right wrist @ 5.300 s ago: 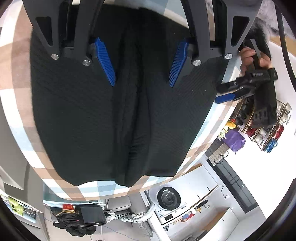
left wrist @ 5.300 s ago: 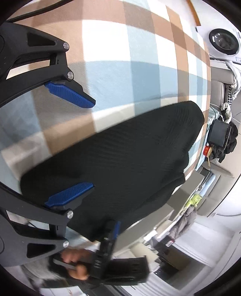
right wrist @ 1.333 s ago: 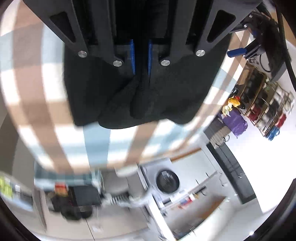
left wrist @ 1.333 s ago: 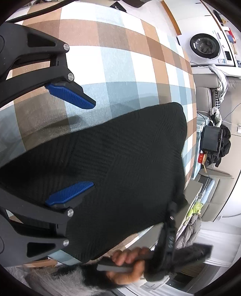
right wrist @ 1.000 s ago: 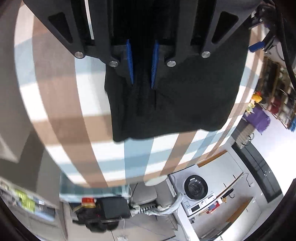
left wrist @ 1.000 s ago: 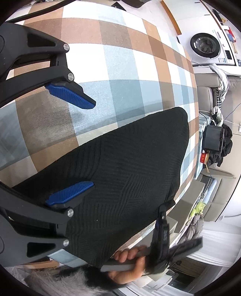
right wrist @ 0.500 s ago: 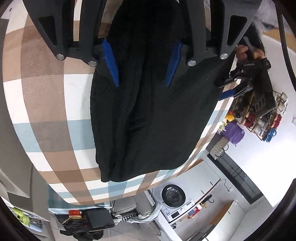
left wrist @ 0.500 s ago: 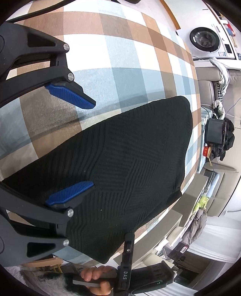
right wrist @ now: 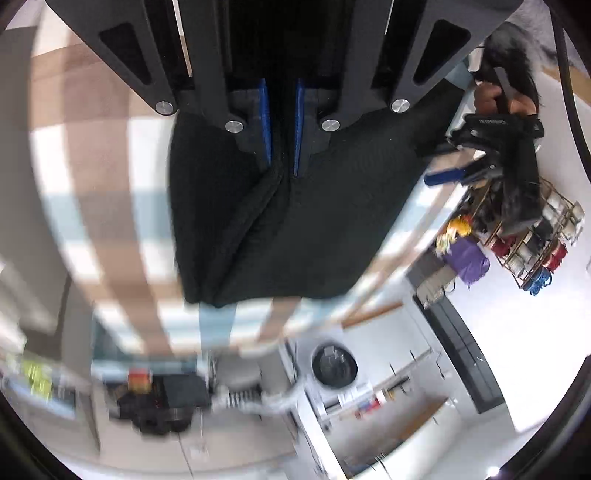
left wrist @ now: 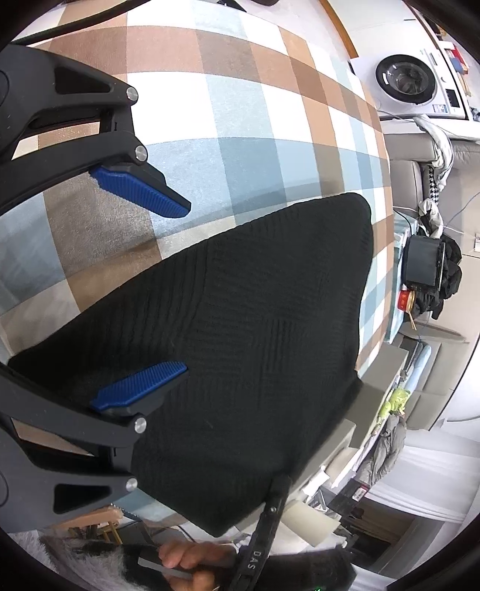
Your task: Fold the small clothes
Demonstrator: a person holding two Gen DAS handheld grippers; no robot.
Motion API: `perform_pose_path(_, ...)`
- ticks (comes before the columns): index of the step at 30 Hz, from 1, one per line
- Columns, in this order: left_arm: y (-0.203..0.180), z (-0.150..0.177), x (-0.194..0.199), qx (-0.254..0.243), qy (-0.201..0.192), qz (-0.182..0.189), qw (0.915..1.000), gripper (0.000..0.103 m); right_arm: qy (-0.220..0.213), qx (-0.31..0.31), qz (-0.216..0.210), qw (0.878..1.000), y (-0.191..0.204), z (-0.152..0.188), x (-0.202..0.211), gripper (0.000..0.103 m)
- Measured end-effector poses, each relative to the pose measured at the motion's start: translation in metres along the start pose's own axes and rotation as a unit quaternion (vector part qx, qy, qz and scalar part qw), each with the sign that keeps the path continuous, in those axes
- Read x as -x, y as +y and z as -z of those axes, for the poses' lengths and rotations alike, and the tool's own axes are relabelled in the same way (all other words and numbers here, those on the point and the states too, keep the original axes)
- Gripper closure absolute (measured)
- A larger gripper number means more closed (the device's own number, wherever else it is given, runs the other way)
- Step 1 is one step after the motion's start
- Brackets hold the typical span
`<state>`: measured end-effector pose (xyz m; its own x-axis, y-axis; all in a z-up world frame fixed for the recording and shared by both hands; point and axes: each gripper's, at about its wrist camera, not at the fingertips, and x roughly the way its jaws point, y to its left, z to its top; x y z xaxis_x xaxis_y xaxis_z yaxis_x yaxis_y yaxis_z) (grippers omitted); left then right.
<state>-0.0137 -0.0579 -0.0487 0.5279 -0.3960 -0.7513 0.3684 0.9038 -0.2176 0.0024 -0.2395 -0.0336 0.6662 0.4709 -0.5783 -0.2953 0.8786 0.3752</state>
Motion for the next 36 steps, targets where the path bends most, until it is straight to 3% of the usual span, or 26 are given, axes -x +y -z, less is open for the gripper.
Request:
perform_pose_path(2,0.000,0.000,-0.001,0.001,0.001,0.002,1.0000,0.025,-0.003,0.004,0.029,1.000,0.000,0.005,0.007,0.093)
perform_pose_path(4,-0.002,0.001,-0.004,0.000,0.007,0.005,1.0000,0.025,0.027,-0.007,0.053,0.998,-0.009,0.019,-0.006,0.091)
perform_pose_path(6,-0.005,0.003,-0.007,-0.003,0.014,0.009,0.9999,0.025,0.051,-0.032,0.042,0.997,-0.021,0.029,-0.018,0.088)
perform_pose_path(11,-0.015,0.008,-0.010,-0.019,0.028,0.033,0.9989,0.025,0.047,-0.051,0.015,0.997,-0.028,0.036,-0.006,0.076)
perform_pose_path(17,-0.024,0.018,-0.009,-0.043,0.037,0.013,0.9983,0.025,0.068,-0.028,0.020,0.997,-0.025,0.053,-0.006,0.075)
perform_pose_path(23,-0.032,0.031,0.007,-0.045,0.028,0.055,0.9971,0.025,0.049,-0.017,0.008,0.999,-0.014,0.058,0.016,0.073)
perform_pose_path(26,-0.037,0.041,0.004,-0.068,0.037,0.035,0.9963,0.025,0.067,0.004,0.028,0.997,-0.010,0.062,0.008,0.073)
perform_pose_path(30,-0.028,0.056,0.011,-0.067,0.036,0.022,0.9969,0.022,0.072,0.010,0.023,0.997,-0.018,0.067,0.018,0.069)
perform_pose_path(36,-0.021,0.057,0.018,-0.057,0.040,0.030,0.9971,0.022,0.062,0.024,0.020,0.998,-0.011,0.073,0.031,0.068)
